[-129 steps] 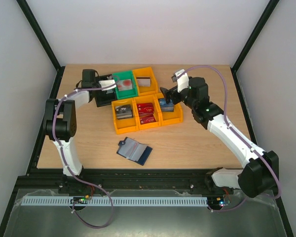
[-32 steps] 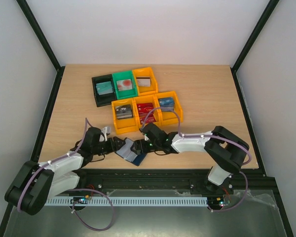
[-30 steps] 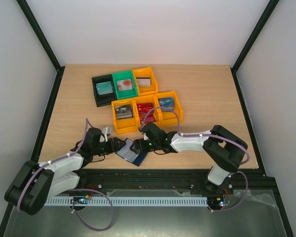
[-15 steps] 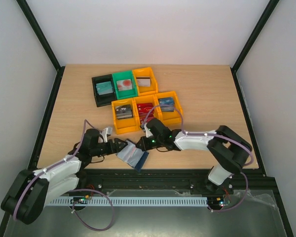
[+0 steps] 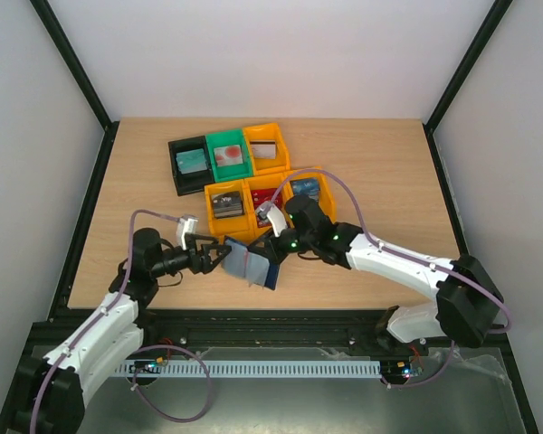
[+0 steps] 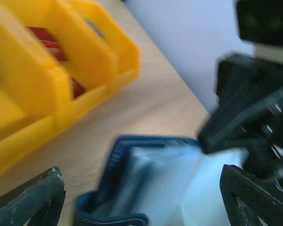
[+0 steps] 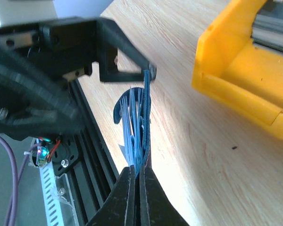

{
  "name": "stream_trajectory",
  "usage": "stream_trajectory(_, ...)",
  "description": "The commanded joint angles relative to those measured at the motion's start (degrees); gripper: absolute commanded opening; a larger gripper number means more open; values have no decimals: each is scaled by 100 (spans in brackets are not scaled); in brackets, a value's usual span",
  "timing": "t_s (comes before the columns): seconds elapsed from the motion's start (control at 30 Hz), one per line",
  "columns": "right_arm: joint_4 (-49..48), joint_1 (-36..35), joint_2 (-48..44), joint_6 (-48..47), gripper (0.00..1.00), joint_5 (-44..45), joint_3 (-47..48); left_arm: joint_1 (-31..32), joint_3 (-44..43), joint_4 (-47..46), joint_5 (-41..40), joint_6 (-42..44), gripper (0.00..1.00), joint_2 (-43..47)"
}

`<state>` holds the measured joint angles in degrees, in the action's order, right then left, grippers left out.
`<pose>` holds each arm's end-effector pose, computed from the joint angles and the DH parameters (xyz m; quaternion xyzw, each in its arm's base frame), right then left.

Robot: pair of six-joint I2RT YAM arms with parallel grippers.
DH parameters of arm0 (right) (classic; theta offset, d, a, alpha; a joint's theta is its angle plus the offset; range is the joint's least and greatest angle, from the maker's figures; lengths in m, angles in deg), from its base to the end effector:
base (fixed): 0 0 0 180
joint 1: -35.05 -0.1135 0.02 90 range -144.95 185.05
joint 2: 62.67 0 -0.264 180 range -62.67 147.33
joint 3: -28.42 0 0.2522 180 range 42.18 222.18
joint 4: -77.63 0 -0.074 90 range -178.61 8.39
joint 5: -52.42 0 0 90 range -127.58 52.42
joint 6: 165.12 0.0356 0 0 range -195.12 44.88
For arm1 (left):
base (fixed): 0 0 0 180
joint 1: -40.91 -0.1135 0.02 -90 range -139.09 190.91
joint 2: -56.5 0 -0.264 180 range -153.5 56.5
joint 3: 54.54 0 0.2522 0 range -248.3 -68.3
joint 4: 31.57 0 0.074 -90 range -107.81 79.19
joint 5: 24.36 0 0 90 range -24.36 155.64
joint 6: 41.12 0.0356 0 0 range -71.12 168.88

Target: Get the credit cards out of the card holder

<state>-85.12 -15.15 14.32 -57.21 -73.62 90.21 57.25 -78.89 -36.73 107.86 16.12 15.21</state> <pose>0.1700 0.2367 0.2494 -0.3748 0.7592 0.4810 0.2274 0.1479 -0.0683 0.1937 0.1215 0.7489 -0.4987 0.4192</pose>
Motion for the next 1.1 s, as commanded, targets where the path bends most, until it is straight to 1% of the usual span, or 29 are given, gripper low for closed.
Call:
stream_trajectory(0.0, 677, 82, -13, -765, 2, -128, 723, -15, -453, 430, 1676, 1853, 92, -28)
stream_trajectory(0.07, 914, 113, 37, -934, 2, -154, 1005, -152, -664, 945, 1964, 2566, 98, -128)
stream_trajectory(0.1, 985, 124, 62, -1011, 2, -227, 1104, -209, -715, 954, 1981, 2656, 99, -217)
stream_trajectory(0.2, 1186, 126, 169, -1282, 2, -498, 1394, -263, -689, 311, 1851, 2641, 100, -512)
stream_trajectory(0.27, 1487, 128, 237, -1506, 1, -552, 1613, -265, -692, -83, 1762, 2596, 99, -622)
stream_trajectory(0.3, 1552, 131, 245, -1592, 1, -564, 1681, -259, -744, -132, 1816, 2639, 98, -677)
stream_trajectory(0.33, 1550, 133, 235, -1640, 2, -572, 1710, -242, -800, -119, 1956, 2734, 93, -728)
stream_trajectory(0.4, 1436, 154, 198, -1679, 2, -597, 1739, -160, -961, 140, 2282, 3027, 79, -767)
stream_trajectory(0.43, 1387, 171, 194, -1686, 2, -603, 1754, -115, -1049, 368, 2442, 3214, 68, -756)
stream_trajectory(0.47, 1349, 182, 212, -1694, 2, -613, 1791, -86, -1145, 597, 2567, 3361, 53, -735)
stream_trajectory(0.5, 1322, 212, 239, -1689, 2, -625, 1834, -79, -1217, 784, 2629, 3453, 33, -700)
stream_trajectory(0.53, 1276, 238, 267, -1688, 1, -642, 1874, -78, -1266, 899, 2634, 3464, 16, -662)
stream_trajectory(0.57, 1239, 261, 295, -1695, 1, -645, 1905, -78, -1315, 1012, 2600, 3466, 4, -604)
stream_trajectory(0.63, 1112, 312, 311, -1652, 2, -497, 1953, -86, -1398, 1185, 2465, 3391, 2, -424)
stream_trajectory(0.67, 1042, 346, 298, -1633, 9, -349, 1949, -87, -1427, 1206, 2278, 3320, 2, -315)
stream_trajectory(0.7, 992, 381, 265, -1632, 22, -233, 1946, -86, -1434, 1183, 2006, 3156, 2, -207)
stream_trajectory(0.77, 909, 425, 161, -1668, 54, -66, 1907, -95, -1428, 1011, 1469, 2783, 2, 26)
stream_trajectory(0.83, 645, 426, 20, -1656, 87, 146, 1695, -88, -1330, 626, 1228, 2429, 2, 263)
stream_trajectory(0.87, 429, 430, -30, -1571, 99, 272, 1572, -87, -1260, 354, 1139, 2186, 2, 361)
stream_trajectory(0.9, 257, 430, -49, -1480, 99, 304, 1469, -87, -1179, 56, 990, 1957, 2, 446)
stream_trajectory(0.93, 106, 429, -32, -1404, 99, 131, 1404, -87, -1133, -175, 921, 1802, 2, 493)
stream_trajectory(1.0, -400, 422, 17, -1125, 99, -436, 1244, -87, -1092, -460, 911, 1636, 2, 545)
stream_trajectory(1.07, -781, 412, 67, -878, 99, -914, 1087, -87, -1069, -492, 935, 1608, 3, 596)
